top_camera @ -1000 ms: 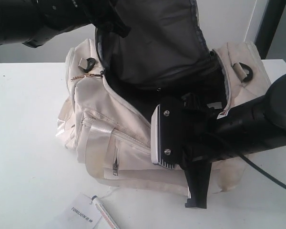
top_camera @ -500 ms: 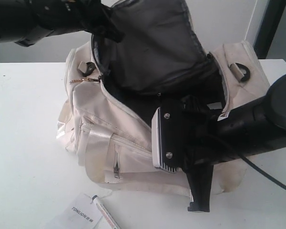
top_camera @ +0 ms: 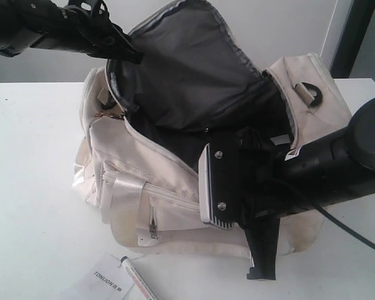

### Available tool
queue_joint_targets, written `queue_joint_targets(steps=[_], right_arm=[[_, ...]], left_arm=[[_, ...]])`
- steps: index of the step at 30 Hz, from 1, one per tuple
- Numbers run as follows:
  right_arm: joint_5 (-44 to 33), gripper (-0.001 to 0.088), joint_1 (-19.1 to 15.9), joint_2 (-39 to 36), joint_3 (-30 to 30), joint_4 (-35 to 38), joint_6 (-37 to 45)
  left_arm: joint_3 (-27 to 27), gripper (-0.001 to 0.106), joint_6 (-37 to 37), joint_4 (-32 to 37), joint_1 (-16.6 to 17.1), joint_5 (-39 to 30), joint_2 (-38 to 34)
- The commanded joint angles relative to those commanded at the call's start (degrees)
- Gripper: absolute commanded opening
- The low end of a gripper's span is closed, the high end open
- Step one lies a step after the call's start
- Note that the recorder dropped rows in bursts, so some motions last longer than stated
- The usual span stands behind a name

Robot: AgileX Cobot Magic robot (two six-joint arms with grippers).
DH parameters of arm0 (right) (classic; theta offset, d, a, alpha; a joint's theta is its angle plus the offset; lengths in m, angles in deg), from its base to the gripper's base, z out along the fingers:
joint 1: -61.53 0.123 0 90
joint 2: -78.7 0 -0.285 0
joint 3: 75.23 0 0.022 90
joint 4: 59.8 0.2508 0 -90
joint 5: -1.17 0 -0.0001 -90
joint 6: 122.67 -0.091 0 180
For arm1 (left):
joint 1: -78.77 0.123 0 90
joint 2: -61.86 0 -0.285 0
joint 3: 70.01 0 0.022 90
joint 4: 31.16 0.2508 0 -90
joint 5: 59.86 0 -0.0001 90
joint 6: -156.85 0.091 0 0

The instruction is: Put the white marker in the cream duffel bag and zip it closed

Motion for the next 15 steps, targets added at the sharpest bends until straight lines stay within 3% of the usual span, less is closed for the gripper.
queue_joint_targets(steps=[7, 15], right_arm=[[2.26, 0.0000, 0.00, -1.36, 0.00, 6.29, 0.43], [2.66, 0.0000, 0.00, -3.54, 0.00, 8.62, 0.32]], left_arm=[[0.00, 0.000, 0.00, -0.13, 0.00, -0.61, -0.34], [0.00, 0.000, 0.00, -0.13, 0.00, -0.61, -0.34]])
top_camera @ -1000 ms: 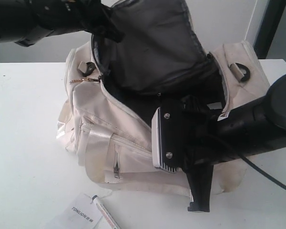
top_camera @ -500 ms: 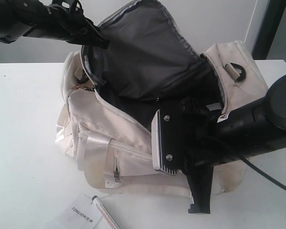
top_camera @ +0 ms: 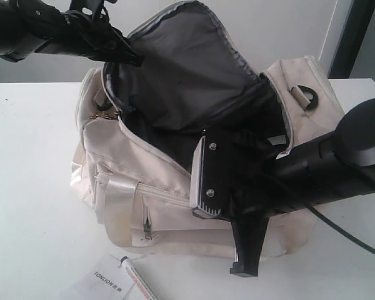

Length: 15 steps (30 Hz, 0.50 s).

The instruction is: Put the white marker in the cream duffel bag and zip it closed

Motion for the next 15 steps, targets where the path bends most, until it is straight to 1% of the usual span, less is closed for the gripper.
queue_joint_targets(steps=[5, 7, 9, 15], right_arm=[[1.08, 0.0001, 0.00, 0.00, 0.00, 0.42, -0.11], [1.26, 0.0021, 0.00, 0.00, 0.00, 0.42, -0.11], [1.26, 0.0069, 0.00, 0.00, 0.00, 0.42, -0.11], [1.26, 0.0286, 0.00, 0.00, 0.00, 0.42, -0.11]], left_arm=[[0.00, 0.000, 0.17, 0.13, 0.00, 0.00, 0.00], [0.00, 0.000, 0.17, 0.13, 0.00, 0.00, 0.00], [0.00, 0.000, 0.17, 0.13, 0.00, 0.00, 0.00], [0.00, 0.000, 0.17, 0.13, 0.00, 0.00, 0.00]])
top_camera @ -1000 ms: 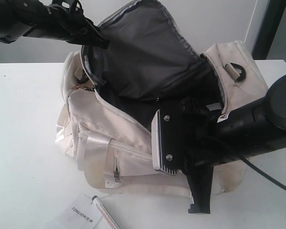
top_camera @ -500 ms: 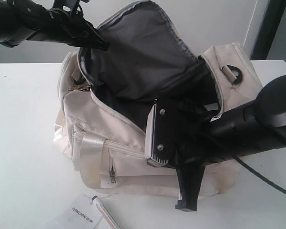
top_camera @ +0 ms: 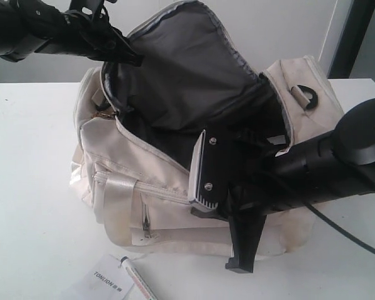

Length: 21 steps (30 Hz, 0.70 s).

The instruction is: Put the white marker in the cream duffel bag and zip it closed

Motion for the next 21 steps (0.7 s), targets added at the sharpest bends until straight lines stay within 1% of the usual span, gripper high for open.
queue_joint_targets(steps=[1, 4, 6, 11, 13, 16, 18, 19, 21], right_arm=[[0.00, 0.0332, 0.00, 0.00, 0.00, 0.00, 0.00], [0.12, 0.0417, 0.00, 0.00, 0.00, 0.00, 0.00], [0.28, 0.0450, 0.00, 0.11, 0.13, 0.13, -0.38], [2.46, 0.0452, 0.00, 3.76, 0.21, 1.54, -2.51], [2.59, 0.0452, 0.00, 6.70, 0.21, 1.67, -5.55], [2.20, 0.0451, 0.00, 10.36, 0.21, 1.86, -13.12], [1.40, 0.0446, 0.00, 12.11, 0.21, 1.86, -15.97], [0.80, 0.0431, 0.00, 12.55, 0.21, 1.95, -16.98], [-1.14, 0.0336, 0.00, 13.25, 0.21, 2.83, -18.07]], left_arm=[[0.00, 0.000, 0.00, 0.00, 0.00, 0.00, 0.00], [0.00, 0.000, 0.00, 0.00, 0.00, 0.00, 0.00], [0.00, 0.000, 0.00, 0.00, 0.00, 0.00, 0.00], [0.00, 0.000, 0.00, 0.00, 0.00, 0.00, 0.00], [0.00, 0.000, 0.00, 0.00, 0.00, 0.00, 0.00], [0.00, 0.000, 0.00, 0.00, 0.00, 0.00, 0.00], [0.00, 0.000, 0.00, 0.00, 0.00, 0.00, 0.00], [0.00, 0.000, 0.00, 0.00, 0.00, 0.00, 0.00], [0.00, 0.000, 0.00, 0.00, 0.00, 0.00, 0.00]])
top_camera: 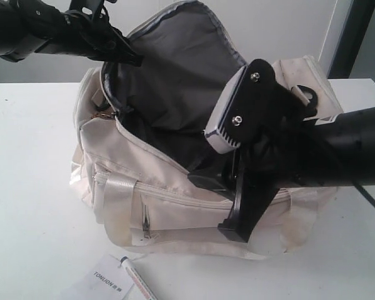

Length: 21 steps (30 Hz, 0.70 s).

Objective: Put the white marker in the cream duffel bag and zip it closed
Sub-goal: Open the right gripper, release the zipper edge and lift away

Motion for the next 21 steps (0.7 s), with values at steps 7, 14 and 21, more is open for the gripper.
queue_joint_targets(steps=[7, 14, 21], right_arm=[[-2.53, 0.0038, 0.00, 0.00, 0.00, 1.54, -2.44], [-4.60, 0.0000, 0.00, 0.00, 0.00, 1.67, -9.40], [-7.19, 0.0000, 0.00, 0.00, 0.00, 2.08, -13.91]], left_arm=[[0.00, 0.000, 0.00, 0.00, 0.00, 0.00, 0.00], [0.00, 0.000, 0.00, 0.00, 0.00, 0.00, 0.00], [0.00, 0.000, 0.00, 0.00, 0.00, 0.00, 0.00]])
